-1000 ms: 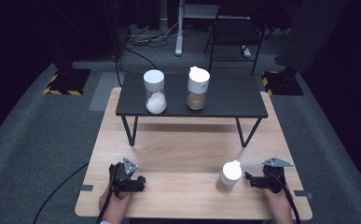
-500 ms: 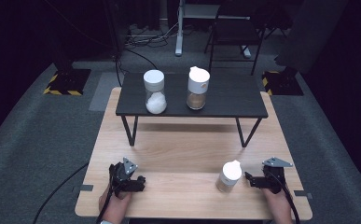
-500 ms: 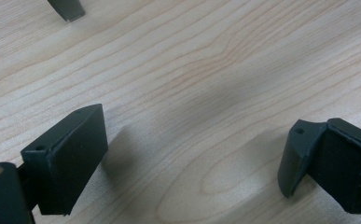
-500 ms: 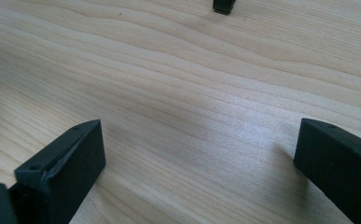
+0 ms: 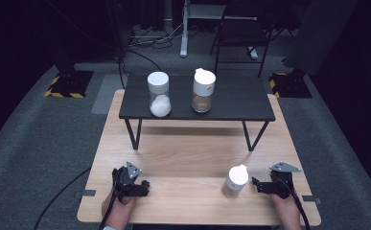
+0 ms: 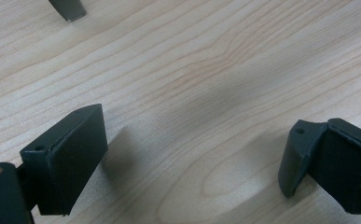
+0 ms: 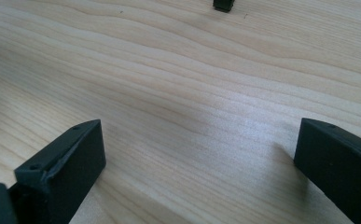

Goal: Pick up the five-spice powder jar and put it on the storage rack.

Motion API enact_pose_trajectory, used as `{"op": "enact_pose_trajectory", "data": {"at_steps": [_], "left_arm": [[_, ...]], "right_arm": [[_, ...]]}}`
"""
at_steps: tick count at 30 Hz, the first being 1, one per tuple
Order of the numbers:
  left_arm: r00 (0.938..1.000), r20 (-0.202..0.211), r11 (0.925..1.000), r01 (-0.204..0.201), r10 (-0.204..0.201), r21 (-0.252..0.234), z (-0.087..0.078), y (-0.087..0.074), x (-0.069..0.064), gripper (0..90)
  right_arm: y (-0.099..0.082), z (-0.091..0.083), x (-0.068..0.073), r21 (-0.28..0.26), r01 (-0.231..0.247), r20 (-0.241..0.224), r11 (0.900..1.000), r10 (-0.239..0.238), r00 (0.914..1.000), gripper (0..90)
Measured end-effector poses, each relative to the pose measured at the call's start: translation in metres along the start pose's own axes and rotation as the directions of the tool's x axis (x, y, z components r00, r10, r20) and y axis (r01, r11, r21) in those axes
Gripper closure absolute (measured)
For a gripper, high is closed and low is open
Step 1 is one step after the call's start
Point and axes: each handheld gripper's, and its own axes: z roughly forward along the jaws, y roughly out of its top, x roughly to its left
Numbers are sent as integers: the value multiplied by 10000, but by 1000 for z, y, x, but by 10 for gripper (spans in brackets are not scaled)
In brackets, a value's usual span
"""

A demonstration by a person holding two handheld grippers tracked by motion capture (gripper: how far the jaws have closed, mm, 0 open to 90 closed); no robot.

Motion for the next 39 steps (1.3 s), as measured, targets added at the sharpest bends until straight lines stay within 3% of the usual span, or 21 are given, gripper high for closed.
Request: {"op": "enact_pose_trajectory", "data": {"at_steps": [3,9,15,21,24,30,39], "left_arm": [[10000,-1,10000,9,-9,2,0,0,0,56],[10000,1,10000,-5,5,-12,0,0,0,56],[10000,0,10000,-1,1,-4,0,0,0,56],[10000,1,10000,-7,7,-12,0,0,0,56],[10000,0,10000,8,-8,0,0,0,0,56],[10000,0,10000,-1,1,-5,0,0,0,56],[10000,1,10000,3,-3,5,0,0,0,56]], "right_arm": [[-5,-2,-2,-279,-119,-137,9995,115,9998,33],[-21,-20,0,-1488,-93,-238,9888,58,9997,30],[-37,-43,3,-2869,-186,-459,9578,56,9989,26],[-47,-63,7,-3746,-80,-494,9271,-113,9987,25],[-49,-69,9,-3947,-20,-489,9188,-188,9986,24],[-51,-73,13,-4059,-37,-744,9139,-290,9968,20],[-46,-81,31,-4473,71,-1293,8944,-725,9889,15]]}}
